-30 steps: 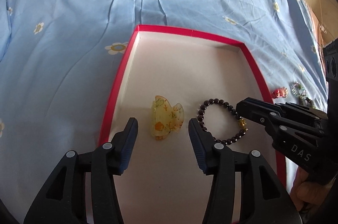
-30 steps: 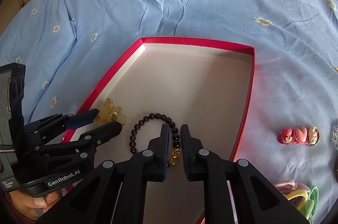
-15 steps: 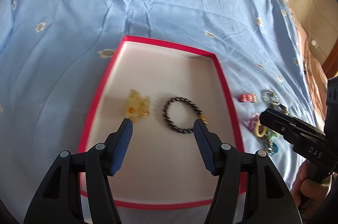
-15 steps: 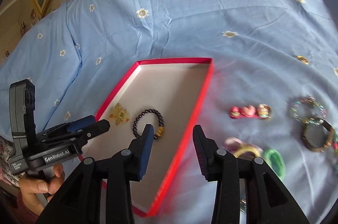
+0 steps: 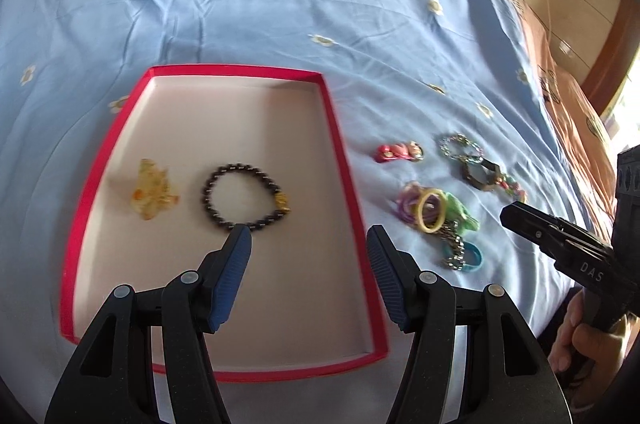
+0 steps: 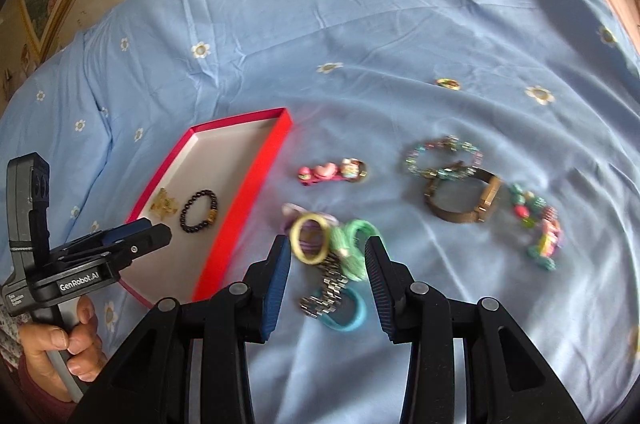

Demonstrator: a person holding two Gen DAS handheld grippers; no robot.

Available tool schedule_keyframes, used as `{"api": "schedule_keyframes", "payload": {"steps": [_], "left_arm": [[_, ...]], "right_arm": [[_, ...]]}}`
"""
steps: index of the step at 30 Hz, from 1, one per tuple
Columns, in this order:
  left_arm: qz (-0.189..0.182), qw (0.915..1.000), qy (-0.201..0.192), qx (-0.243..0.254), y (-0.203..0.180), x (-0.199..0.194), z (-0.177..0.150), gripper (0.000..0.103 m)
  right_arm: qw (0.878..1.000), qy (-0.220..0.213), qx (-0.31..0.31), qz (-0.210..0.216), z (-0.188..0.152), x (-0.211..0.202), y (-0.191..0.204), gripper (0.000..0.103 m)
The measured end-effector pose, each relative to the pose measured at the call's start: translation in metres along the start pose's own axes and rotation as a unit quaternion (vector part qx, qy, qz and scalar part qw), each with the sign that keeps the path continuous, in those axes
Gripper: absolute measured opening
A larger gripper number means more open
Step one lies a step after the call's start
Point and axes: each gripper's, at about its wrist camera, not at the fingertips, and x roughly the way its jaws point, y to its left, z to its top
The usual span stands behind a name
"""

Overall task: Organize jewelry
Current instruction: 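Move both grippers back over the jewelry pile, then grasp the pink heart hair clip with the left gripper while the right gripper grasps the crystal bead bracelet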

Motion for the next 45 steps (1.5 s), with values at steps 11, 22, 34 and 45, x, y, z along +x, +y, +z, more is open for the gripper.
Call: {"api": "schedule_keyframes", "payload": {"steps": [11, 22, 34, 45], "left_arm": [[-0.005, 0.9986, 0.014, 0.051, -0.030, 0.021, 0.012, 0.059], [-0.018, 0.9942, 0.034, 0.100, -0.051, 0.049, 0.038, 0.059], [-0.043, 0.9821, 0.090, 0.160, -0.079, 0.108, 0.074, 0.059], [-0.033, 0.9717, 0.116, 0.203, -0.095, 0.143, 0.068, 0.039]], "right_arm": [[0.999, -0.012, 0.040, -0.026, -0.004, -0.014, -0.043, 0.040], [0.998, -0.021, 0.046, -0.039, 0.022, -0.006, -0.066, 0.040], [0.997, 0.012, 0.049, -0.055, 0.070, 0.042, -0.098, 0.040], [0.996, 0.046, 0.041, -0.068, 0.072, 0.081, -0.109, 0.023]]}}
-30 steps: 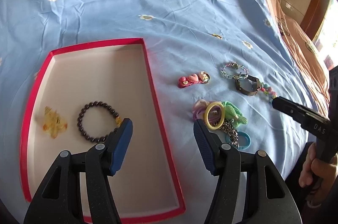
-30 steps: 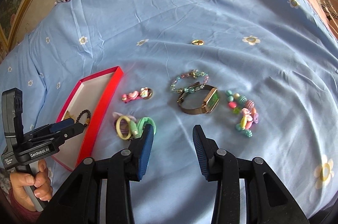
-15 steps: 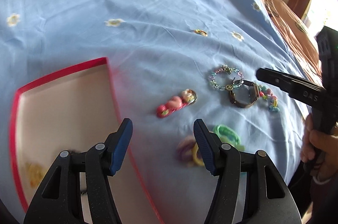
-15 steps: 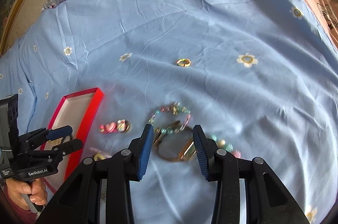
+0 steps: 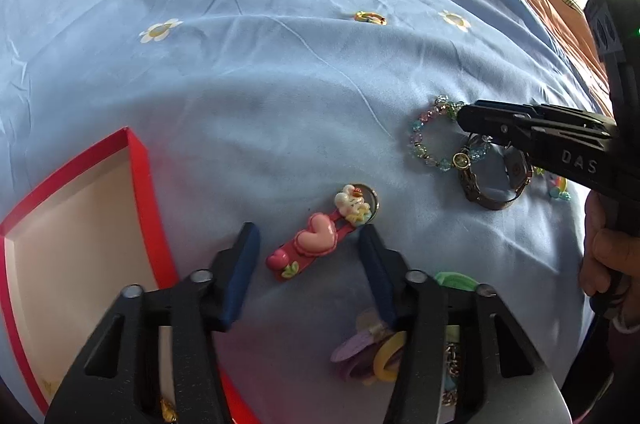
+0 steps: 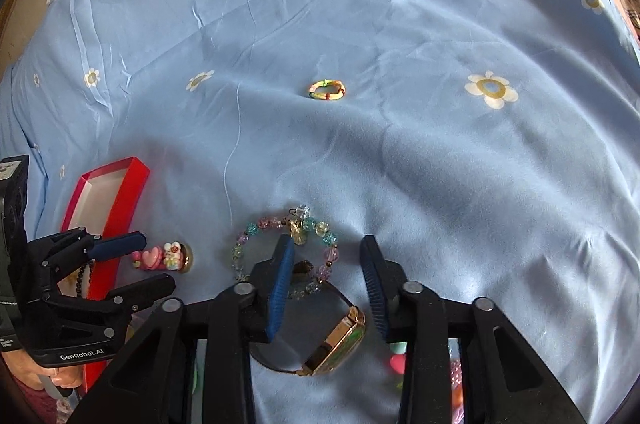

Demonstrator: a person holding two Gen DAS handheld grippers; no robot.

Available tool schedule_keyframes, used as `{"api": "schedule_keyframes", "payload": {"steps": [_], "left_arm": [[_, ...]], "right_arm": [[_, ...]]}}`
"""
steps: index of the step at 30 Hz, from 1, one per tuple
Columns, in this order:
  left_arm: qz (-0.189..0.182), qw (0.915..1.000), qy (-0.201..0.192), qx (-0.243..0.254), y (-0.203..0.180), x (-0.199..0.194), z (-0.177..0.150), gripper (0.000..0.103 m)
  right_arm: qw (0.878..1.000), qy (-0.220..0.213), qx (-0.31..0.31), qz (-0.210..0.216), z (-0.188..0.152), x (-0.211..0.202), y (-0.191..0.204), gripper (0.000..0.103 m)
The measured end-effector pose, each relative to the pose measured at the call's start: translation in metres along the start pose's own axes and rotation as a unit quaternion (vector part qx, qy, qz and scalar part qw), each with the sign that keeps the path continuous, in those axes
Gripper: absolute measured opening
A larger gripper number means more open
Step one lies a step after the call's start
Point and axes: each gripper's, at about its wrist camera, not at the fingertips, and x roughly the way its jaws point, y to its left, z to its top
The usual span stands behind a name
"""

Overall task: Organize jewelry
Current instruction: 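Grasp the pink heart hair clip with the left gripper while the right gripper grasps the crystal bead bracelet, then carry the pink clip with the left gripper while the right gripper carries the crystal bracelet into the box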

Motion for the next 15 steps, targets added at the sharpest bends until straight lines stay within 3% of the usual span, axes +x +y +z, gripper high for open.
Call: {"api": "schedule_keyframes", "payload": {"steps": [2, 3, 6, 15], "left_arm": [[-0.004, 1.0000, -0.001, 0.004, -0.001, 0.000, 0.000, 0.029], [-0.006, 1.0000, -0.002, 0.006, -0.001, 0.000, 0.000, 0.022], [-0.010, 0.9999, -0.008, 0.007, -0.003, -0.001, 0.001, 0.015], [-0.027, 0.9983, -0.047, -0.024, 0.003, -0.032, -0.003, 0.015]], "right_arm": [[1.000, 0.001, -0.003, -0.003, 0.000, 0.001, 0.002, 0.010], [1.000, 0.000, -0.005, -0.004, 0.000, 0.001, 0.003, 0.010], [1.000, -0.006, -0.010, -0.005, 0.000, -0.001, 0.005, 0.008], [0.999, -0.049, -0.011, 0.015, 0.001, -0.034, 0.017, 0.007]]}}
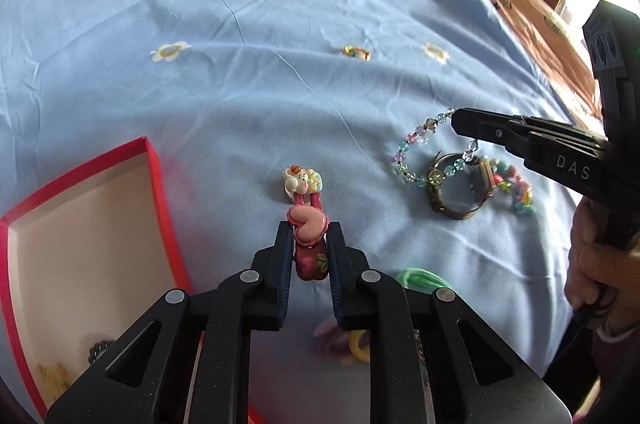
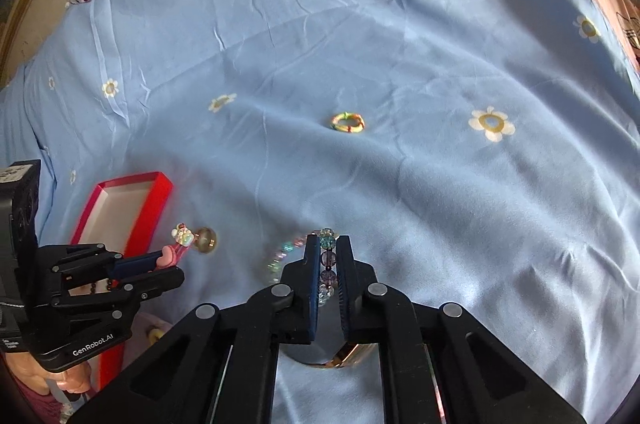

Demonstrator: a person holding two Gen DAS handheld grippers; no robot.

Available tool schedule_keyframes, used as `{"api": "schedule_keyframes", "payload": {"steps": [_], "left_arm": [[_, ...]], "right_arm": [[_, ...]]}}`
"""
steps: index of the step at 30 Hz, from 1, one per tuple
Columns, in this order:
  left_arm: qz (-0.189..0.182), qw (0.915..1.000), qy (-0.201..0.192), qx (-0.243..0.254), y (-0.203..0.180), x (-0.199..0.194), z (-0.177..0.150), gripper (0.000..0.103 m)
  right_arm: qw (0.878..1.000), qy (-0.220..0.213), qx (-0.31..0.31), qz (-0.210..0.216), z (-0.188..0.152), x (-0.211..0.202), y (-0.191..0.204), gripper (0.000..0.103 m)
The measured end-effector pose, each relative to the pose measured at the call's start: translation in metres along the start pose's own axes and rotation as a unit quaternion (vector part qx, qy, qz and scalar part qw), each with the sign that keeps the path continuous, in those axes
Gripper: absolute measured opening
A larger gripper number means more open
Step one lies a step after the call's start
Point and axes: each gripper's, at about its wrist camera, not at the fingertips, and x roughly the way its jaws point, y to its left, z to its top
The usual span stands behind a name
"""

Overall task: Organize jewelry
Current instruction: 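Carry the pink clip with the left gripper while the right gripper carries the crystal bracelet into the box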

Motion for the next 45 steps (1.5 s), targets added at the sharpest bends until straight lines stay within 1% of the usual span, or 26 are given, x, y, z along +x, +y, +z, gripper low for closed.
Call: {"api": "schedule_keyframes", "payload": {"steps": [4, 9, 19, 24, 31, 41, 45], "left_arm": [[-0.013, 0.9996, -0.015, -0.018, 0.002, -0.019, -0.004, 0.015], [-0.020, 0.9985, -0.035, -0.037, 0.008, -0.043, -0.016, 0.015], [-0.014, 0.9944, -0.058, -0.087, 0.031, -0.083, -0.054, 0.015], [-0.006, 0.9915, -0.067, -0.111, 0.044, -0.099, -0.075, 0.015], [0.009, 0.9868, -0.075, -0.143, 0.066, -0.120, -0.103, 0.015], [0.036, 0.9795, -0.073, -0.184, 0.098, -0.139, -0.145, 0.015], [0.044, 0.9761, -0.071, -0.201, 0.109, -0.142, -0.157, 0.015]], "right_arm": [[1.000, -0.015, -0.003, 0.015, 0.002, -0.017, 0.010, 0.007], [0.999, -0.031, -0.009, 0.035, 0.004, -0.035, 0.026, 0.007], [0.996, -0.042, -0.030, 0.076, -0.005, -0.059, 0.073, 0.007], [0.994, -0.037, -0.043, 0.097, -0.014, -0.061, 0.097, 0.007], [0.990, -0.018, -0.061, 0.125, -0.030, -0.057, 0.132, 0.007], [0.980, 0.006, -0.102, 0.169, -0.051, -0.048, 0.188, 0.007], [0.977, 0.018, -0.115, 0.181, -0.058, -0.040, 0.208, 0.007]]}}
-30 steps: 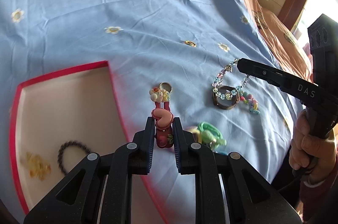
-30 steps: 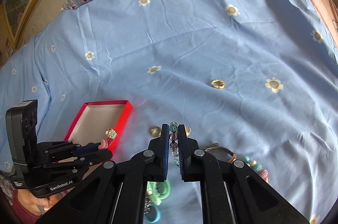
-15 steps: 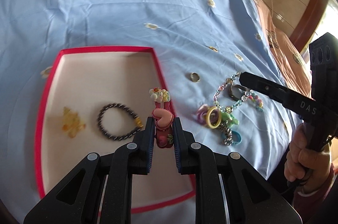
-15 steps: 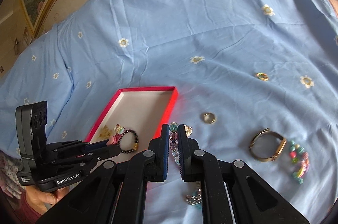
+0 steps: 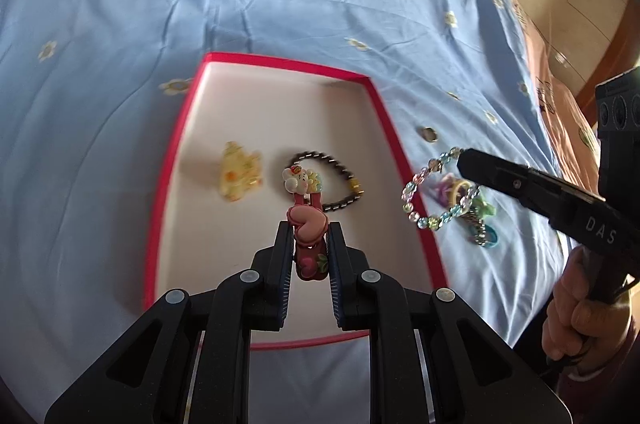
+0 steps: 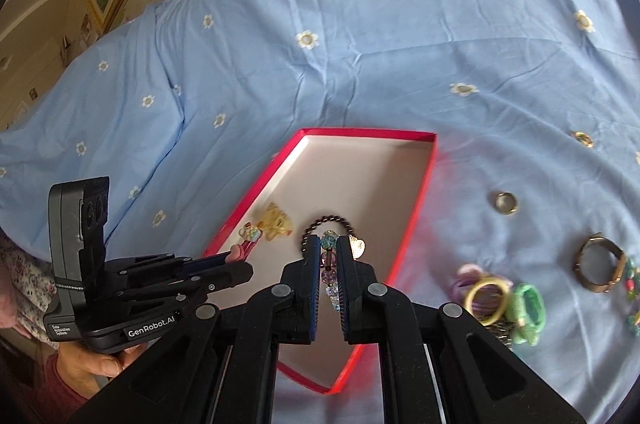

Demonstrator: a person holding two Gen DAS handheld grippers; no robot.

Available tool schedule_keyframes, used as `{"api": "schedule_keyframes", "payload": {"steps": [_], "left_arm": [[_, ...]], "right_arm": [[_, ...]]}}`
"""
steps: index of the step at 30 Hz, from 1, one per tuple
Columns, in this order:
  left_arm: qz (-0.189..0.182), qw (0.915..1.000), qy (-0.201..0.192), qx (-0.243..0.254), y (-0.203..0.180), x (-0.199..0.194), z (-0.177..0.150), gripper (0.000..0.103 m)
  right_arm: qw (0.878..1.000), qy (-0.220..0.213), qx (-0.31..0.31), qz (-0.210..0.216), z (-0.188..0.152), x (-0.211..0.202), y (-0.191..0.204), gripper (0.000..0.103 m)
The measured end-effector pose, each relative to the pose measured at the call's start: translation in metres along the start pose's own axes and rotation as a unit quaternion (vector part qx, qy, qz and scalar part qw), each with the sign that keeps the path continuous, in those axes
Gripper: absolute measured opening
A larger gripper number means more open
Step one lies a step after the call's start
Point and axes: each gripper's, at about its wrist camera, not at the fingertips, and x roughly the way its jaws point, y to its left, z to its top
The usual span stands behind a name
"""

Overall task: Organize jewelry
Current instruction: 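Carry the pink clip with the left gripper while the right gripper carries the crystal bracelet into the box, then open the left gripper to drop the pink clip while the right gripper releases the crystal bracelet in the box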

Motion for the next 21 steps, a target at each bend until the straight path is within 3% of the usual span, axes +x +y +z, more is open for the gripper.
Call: {"api": "schedule_keyframes", "payload": {"steps": [11, 21], "left_arm": [[0.024, 0.9992, 0.018, -0.026, 0.028, 0.016, -0.005, 0.015], [0.046, 0.9978, 0.036, -0.031, 0.040, 0.039, -0.004, 0.015]], "right_arm": [[0.999, 0.033, -0.001, 0.033, -0.001, 0.047, 0.019, 0.007], [0.998, 0.060, 0.027, -0.013, -0.010, 0.081, -0.015, 0.007]]}}
